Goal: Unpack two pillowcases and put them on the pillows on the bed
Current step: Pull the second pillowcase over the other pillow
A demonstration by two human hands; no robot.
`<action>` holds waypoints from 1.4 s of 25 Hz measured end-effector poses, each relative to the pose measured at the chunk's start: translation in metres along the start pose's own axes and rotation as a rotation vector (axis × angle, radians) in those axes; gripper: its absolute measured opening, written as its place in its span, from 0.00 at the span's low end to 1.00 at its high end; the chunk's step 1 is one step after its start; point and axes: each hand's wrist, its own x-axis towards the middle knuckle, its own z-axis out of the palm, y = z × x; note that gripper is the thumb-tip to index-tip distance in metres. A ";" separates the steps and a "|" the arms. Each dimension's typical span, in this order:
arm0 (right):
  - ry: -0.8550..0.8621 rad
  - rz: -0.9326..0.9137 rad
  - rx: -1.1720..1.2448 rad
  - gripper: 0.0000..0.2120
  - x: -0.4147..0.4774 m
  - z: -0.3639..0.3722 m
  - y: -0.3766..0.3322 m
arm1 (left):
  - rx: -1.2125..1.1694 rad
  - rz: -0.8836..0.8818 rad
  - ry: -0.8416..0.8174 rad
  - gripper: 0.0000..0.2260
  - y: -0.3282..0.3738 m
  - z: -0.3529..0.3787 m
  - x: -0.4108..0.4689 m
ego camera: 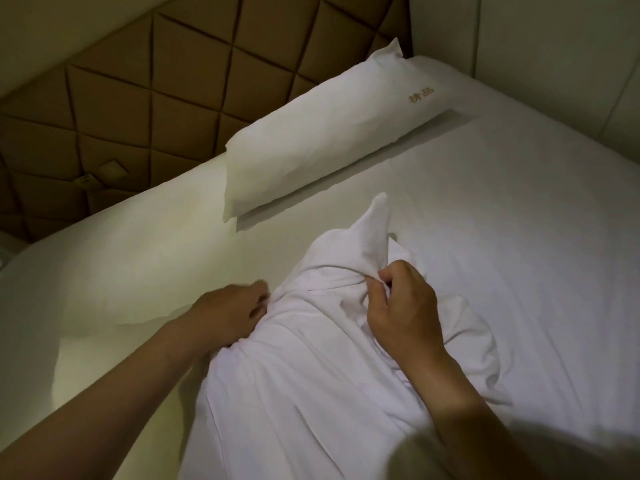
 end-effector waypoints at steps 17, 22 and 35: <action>0.144 -0.354 -0.305 0.10 -0.002 0.009 -0.006 | -0.932 -0.080 -0.028 0.14 0.092 -0.025 0.044; 0.059 -0.443 -0.351 0.06 -0.015 0.017 -0.023 | -1.063 -0.158 -0.085 0.08 0.085 -0.018 0.034; -0.180 -0.146 0.157 0.14 -0.018 0.023 -0.028 | -1.197 -0.041 0.000 0.21 0.089 -0.006 0.035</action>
